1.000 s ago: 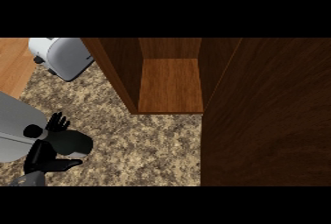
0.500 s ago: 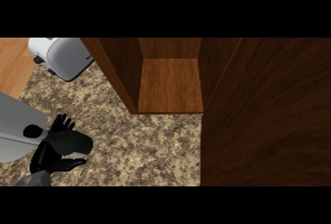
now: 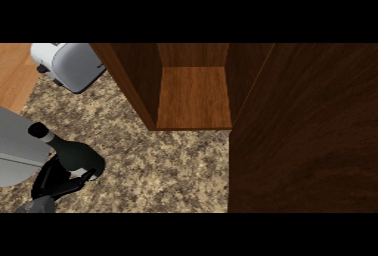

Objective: Pick up the wine, place it into the cabinet and close the cabinet

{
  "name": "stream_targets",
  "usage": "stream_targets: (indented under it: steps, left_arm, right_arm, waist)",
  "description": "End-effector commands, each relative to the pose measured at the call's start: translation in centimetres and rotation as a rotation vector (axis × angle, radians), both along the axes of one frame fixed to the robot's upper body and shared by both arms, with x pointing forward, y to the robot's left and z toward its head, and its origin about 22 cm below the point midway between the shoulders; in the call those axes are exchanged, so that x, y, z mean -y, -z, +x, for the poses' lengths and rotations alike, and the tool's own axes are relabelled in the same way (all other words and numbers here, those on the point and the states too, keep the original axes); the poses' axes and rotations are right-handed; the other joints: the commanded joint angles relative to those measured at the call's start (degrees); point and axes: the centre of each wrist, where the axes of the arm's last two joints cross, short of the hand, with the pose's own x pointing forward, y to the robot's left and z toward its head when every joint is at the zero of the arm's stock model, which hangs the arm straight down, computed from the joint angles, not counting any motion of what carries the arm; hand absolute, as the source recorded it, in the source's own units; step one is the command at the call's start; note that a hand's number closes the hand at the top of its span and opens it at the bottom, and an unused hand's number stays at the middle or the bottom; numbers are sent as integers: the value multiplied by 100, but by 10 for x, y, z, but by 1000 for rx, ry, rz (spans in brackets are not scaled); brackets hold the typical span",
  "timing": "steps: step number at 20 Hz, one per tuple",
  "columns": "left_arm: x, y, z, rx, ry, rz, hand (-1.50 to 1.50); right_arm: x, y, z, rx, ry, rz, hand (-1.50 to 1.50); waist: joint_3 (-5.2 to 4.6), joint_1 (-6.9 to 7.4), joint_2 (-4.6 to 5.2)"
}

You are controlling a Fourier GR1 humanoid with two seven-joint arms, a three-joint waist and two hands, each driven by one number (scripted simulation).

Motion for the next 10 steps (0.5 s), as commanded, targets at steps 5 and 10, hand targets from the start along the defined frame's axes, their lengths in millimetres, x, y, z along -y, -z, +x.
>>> stream_targets:
  steps: [5, 10]
  left_arm:
    - [7, 9, -7, 70, 85, -88, 150]
    - [46, 35, -32, 96, 22, -71, 150]
  right_arm:
    - [1, 6, 11, 9, -13, -19, -150]
    - [2, 15, 5, -9, 17, 2, -150]
  waist:
    - [-9, -4, 17]
    - [8, 75, -24]
